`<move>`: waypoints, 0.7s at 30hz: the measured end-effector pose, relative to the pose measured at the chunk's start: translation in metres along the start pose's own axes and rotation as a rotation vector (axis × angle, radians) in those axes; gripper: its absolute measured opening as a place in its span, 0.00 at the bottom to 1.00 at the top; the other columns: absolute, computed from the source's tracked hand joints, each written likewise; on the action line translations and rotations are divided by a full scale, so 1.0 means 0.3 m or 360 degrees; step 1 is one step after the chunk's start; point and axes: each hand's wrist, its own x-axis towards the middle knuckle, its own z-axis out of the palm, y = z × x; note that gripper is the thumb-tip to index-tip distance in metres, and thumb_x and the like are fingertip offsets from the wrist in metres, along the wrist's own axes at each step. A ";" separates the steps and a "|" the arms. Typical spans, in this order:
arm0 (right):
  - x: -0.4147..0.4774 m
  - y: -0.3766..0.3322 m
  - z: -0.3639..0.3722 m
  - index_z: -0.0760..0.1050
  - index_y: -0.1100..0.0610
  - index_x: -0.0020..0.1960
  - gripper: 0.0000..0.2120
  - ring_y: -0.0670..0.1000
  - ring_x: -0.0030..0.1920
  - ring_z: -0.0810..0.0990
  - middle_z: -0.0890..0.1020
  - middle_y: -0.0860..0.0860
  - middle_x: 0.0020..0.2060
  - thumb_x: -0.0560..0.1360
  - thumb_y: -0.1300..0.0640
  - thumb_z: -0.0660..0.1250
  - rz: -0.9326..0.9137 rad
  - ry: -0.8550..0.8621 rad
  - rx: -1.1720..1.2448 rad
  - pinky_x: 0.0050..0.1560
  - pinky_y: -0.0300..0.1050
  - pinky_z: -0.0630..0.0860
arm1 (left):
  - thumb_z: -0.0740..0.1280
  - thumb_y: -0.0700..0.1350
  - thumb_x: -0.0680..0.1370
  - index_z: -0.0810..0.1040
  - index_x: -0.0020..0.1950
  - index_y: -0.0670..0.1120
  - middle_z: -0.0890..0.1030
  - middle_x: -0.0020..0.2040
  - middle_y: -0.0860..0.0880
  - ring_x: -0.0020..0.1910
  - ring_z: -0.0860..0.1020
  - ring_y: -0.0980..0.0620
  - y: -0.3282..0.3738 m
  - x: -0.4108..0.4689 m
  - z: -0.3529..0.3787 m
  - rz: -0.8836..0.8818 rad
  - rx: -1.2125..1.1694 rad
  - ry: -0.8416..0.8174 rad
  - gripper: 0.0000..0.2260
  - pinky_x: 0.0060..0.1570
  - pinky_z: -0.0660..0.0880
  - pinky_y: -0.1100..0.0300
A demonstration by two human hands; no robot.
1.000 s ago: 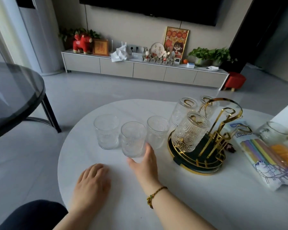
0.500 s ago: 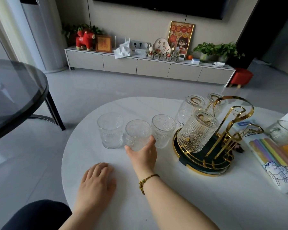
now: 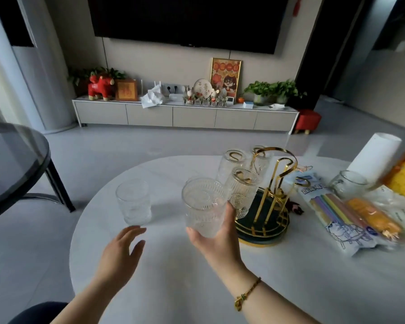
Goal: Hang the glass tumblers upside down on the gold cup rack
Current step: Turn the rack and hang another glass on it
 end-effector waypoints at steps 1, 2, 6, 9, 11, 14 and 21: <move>-0.005 -0.015 -0.042 0.59 0.59 0.64 0.40 0.50 0.61 0.68 0.70 0.53 0.59 0.59 0.53 0.74 -0.0041 0.0012 0.0037 0.59 0.30 0.62 | 0.65 0.36 0.73 0.77 0.55 0.42 0.77 0.60 0.40 0.59 0.74 0.40 0.045 0.020 -0.002 0.0076 -0.0033 0.0036 0.11 0.58 0.69 0.49; -0.008 -0.035 -0.085 0.59 0.57 0.64 0.40 0.48 0.61 0.69 0.70 0.52 0.59 0.58 0.50 0.73 -0.0063 0.0025 0.0083 0.59 0.31 0.65 | 0.64 0.36 0.74 0.76 0.55 0.42 0.77 0.61 0.41 0.59 0.74 0.41 0.097 0.039 -0.001 0.0154 -0.0067 0.0055 0.11 0.58 0.69 0.50; 0.027 -0.092 -0.280 0.62 0.54 0.63 0.39 0.48 0.61 0.71 0.73 0.53 0.58 0.55 0.47 0.71 -0.0106 0.0187 0.0169 0.61 0.38 0.70 | 0.62 0.36 0.75 0.75 0.57 0.43 0.76 0.61 0.44 0.61 0.73 0.45 0.332 0.106 0.040 0.0505 -0.0181 0.0060 0.12 0.56 0.64 0.61; 0.081 -0.116 -0.450 0.60 0.53 0.65 0.42 0.49 0.62 0.71 0.72 0.53 0.62 0.55 0.47 0.72 -0.0106 0.0266 0.0116 0.63 0.45 0.69 | 0.61 0.37 0.76 0.73 0.60 0.44 0.75 0.63 0.44 0.62 0.72 0.45 0.491 0.143 0.085 0.0692 -0.0223 -0.0005 0.13 0.60 0.65 0.59; 0.126 -0.124 -0.540 0.59 0.52 0.65 0.40 0.50 0.62 0.70 0.71 0.53 0.62 0.58 0.49 0.75 -0.0071 0.0333 0.0006 0.63 0.47 0.68 | 0.59 0.38 0.76 0.70 0.63 0.45 0.72 0.66 0.44 0.63 0.71 0.45 0.563 0.162 0.107 0.0767 -0.0220 -0.0044 0.15 0.62 0.67 0.54; 0.218 -0.121 -0.669 0.57 0.52 0.65 0.40 0.54 0.63 0.69 0.69 0.54 0.64 0.60 0.54 0.75 0.0037 0.0492 -0.0159 0.63 0.51 0.67 | 0.58 0.41 0.78 0.62 0.68 0.48 0.66 0.71 0.46 0.67 0.67 0.45 0.649 0.200 0.142 0.0819 -0.0136 -0.0131 0.19 0.63 0.67 0.51; 0.451 -0.133 -0.872 0.60 0.55 0.60 0.34 0.51 0.49 0.68 0.67 0.50 0.50 0.62 0.50 0.75 0.0372 0.0471 -0.0591 0.46 0.44 0.64 | 0.57 0.43 0.78 0.50 0.71 0.52 0.58 0.74 0.47 0.71 0.59 0.45 0.766 0.298 0.205 0.0962 -0.0027 -0.0346 0.24 0.71 0.59 0.46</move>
